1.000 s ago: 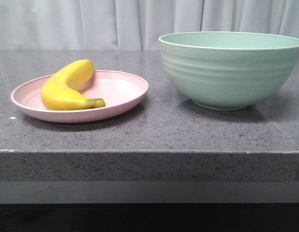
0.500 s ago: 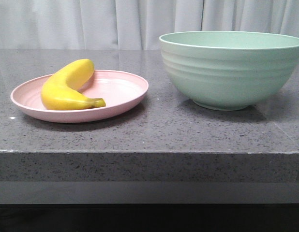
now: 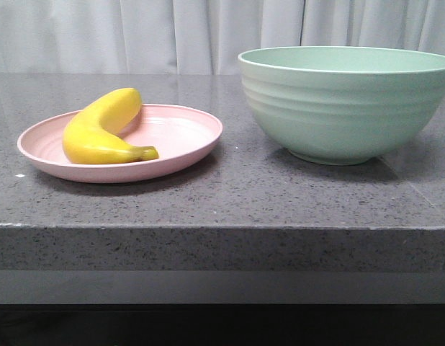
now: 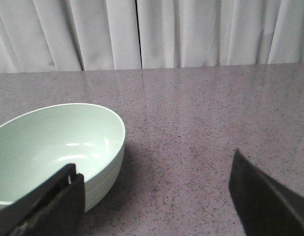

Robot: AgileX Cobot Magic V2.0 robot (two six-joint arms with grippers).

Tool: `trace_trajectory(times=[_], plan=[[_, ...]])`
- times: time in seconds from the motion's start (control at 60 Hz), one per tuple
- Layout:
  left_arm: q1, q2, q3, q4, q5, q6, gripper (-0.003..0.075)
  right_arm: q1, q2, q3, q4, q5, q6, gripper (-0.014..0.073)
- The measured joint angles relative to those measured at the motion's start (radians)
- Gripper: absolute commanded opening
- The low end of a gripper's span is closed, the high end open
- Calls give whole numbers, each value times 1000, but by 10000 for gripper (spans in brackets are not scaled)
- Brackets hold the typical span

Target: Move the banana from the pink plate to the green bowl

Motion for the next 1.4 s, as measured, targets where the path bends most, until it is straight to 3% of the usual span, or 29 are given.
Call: trace_trajectory(times=[0.433, 0.717, 0.867, 1.067, 1.4], plan=[[-287, 556, -282, -25, 176, -6, 563, 0, 0, 0, 0, 0, 0, 612], [-304, 820, -443, -57, 235, -13, 561, 0, 0, 0, 0, 0, 0, 612], [-304, 894, -477, -59, 237, -15, 519, 0, 0, 0, 0, 0, 0, 612], [-304, 933, -484, -59, 241, -19, 469, 0, 0, 0, 0, 0, 0, 612], [-304, 965, -486, -59, 260, -19, 468, 0, 0, 0, 0, 2, 0, 612]])
